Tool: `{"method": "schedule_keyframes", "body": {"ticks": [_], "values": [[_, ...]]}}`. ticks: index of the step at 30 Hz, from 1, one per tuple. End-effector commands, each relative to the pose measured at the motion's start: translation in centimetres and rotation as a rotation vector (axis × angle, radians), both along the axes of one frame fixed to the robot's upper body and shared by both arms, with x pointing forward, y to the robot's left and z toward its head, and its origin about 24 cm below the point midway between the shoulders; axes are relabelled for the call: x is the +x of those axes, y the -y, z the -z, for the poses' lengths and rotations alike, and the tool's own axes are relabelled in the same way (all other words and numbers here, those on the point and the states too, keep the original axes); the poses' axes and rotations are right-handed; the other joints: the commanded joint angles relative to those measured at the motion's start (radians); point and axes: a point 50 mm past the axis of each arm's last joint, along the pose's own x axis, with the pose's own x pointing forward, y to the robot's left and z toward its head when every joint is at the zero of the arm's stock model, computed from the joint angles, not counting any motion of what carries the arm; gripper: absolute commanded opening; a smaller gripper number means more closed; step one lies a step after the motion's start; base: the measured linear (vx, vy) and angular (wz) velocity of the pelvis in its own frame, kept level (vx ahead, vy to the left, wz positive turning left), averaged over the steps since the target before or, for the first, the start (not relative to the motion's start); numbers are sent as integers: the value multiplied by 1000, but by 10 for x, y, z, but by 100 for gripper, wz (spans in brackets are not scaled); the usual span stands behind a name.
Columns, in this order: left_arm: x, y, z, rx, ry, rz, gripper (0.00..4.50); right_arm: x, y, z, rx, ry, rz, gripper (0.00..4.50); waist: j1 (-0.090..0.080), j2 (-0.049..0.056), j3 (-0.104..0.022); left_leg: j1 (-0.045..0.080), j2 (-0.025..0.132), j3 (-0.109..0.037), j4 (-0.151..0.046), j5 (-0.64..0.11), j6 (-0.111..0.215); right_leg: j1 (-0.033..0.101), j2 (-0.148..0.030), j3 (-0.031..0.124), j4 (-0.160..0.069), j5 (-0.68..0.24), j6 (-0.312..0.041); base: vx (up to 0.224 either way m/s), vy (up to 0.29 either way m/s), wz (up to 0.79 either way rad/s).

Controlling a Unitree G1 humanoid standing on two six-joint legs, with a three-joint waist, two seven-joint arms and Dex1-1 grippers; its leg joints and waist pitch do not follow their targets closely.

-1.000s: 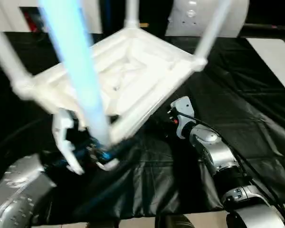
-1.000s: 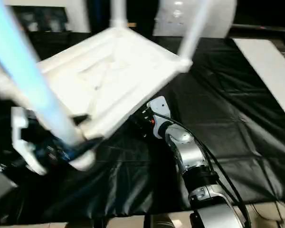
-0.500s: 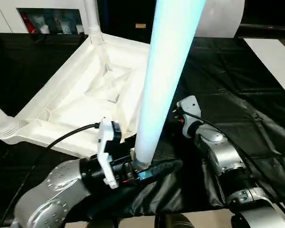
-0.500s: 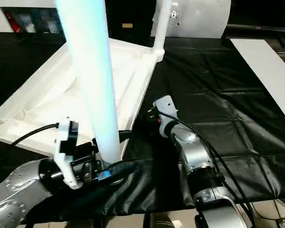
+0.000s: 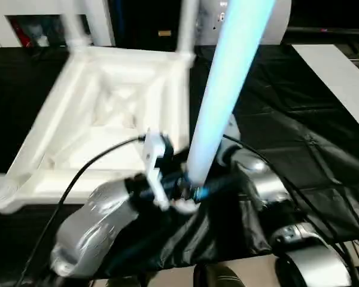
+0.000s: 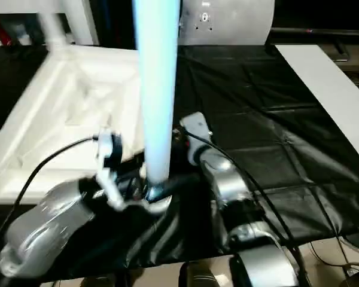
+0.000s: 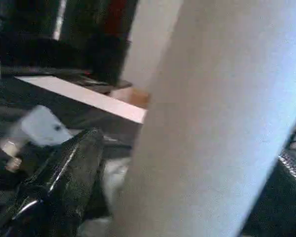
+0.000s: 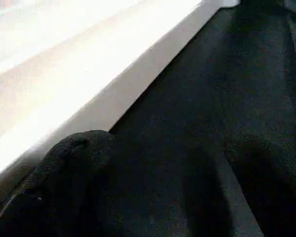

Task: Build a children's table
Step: Rotate table base

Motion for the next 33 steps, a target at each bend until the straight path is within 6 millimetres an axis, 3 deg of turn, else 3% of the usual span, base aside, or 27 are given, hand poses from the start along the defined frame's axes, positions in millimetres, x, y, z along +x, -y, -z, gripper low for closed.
{"method": "schedule_keyframes", "body": {"ticks": [1, 4, 5, 6, 10, 12, 14, 16, 17, 19, 21, 23, 26, 28, 33], "values": [[6, -3, 2, 35, 27, -42, 445, 2, 6, 0, -19, 9, 18, 450, 11, 15, -78, 42, 53, -34, -67, -168, -6, 40, -68, 41, -70, -48, -226, 0, 0, 0], [12, -6, 4, 72, 38, -72, 445, 3, 31, 5, -31, 3, 100, 450, 19, 17, -80, 46, 53, -32, -65, -151, -1, 39, -64, 40, -65, -5, -234, 0, 0, 0], [12, -8, 5, 96, 44, -70, 445, 1, 43, 6, -21, 1, 125, 450, 25, 24, -83, 51, 54, -31, -64, -150, -3, 37, -63, 39, -65, 10, -237, 0, 0, 0], [12, -9, 6, 106, 45, -67, 445, 0, 48, 6, -13, 3, 132, 450, 30, 21, -83, 49, 53, -30, -64, -148, 0, 40, -62, 40, -63, 26, -234, 0, 0, 0], [11, -24, 16, 212, 40, -9, 445, -14, 69, -5, 112, 24, 36, 450, 40, 24, -82, 47, 52, -32, -66, -184, 5, 43, -64, 41, -67, -3, -221, 0, 0, 0], [9, -31, 20, 252, 35, 30, 445, -20, 74, -9, 98, 42, -1, 450, 38, 20, -81, 43, 52, -36, -71, -190, 8, 44, -64, 40, -71, -38, -212, 0, 0, 0], [6, -44, 24, 313, 18, 107, 428, -30, 80, -16, 83, 66, -62, 450, 36, 23, -79, 43, 50, -36, -71, -189, 6, 45, -66, 40, -73, -67, -215, 0, 0, 0], [6, -56, 27, 388, 26, 146, 417, -40, 85, -22, 70, 90, -119, 450, 39, 31, -76, 50, 52, -35, -74, -231, -3, 38, -67, 42, -82, -143, -213, 0, 0, 0], [6, -57, 27, 392, 27, 148, 417, -41, 85, -22, 69, 91, -121, 450, 37, 31, -73, 51, 53, -36, -77, -244, -8, 35, -67, 42, -84, -165, -211, 0, 0, 0], [9, -70, 31, 509, 50, 179, 399, -53, 89, -29, 44, 109, -211, 450, 38, 36, -72, 58, 55, -39, -80, -307, -34, 34, -73, 44, -92, -258, -204, 0, 0, 0], [10, -74, 33, 547, 59, 192, 390, -57, 90, -31, 38, 104, -231, 450, 40, 36, -71, 60, 56, -40, -85, -320, -39, 33, -72, 45, -95, -280, -189, 0, 0, 0], [12, -82, 37, 638, 58, 210, 357, -72, 91, -34, 6, 59, -354, 450, 42, 41, -77, 64, 56, -42, -83, -323, -44, 36, -71, 44, -93, -274, -196, 0, 0, 0], [15, -89, 42, 719, 46, 213, 343, -90, 92, -35, -38, 3, -466, 450, 46, 42, -82, 62, 58, -40, -82, -292, -28, 38, -74, 45, -89, -218, -209, 0, 0, 0], [17, -91, 45, 741, 41, 202, 322, -102, 92, -35, -45, -38, -525, 450, 49, 39, -83, 57, 58, -41, -80, -273, -14, 43, -75, 44, -90, -200, -218, 0, 0, 0], [21, -92, 49, 741, 30, 198, 277, -119, 91, -33, -55, -103, -607, 450, 48, 38, -83, 56, 59, -42, -79, -277, -5, 41, -80, 44, -93, -232, -229, 0, 0, 0]]}}
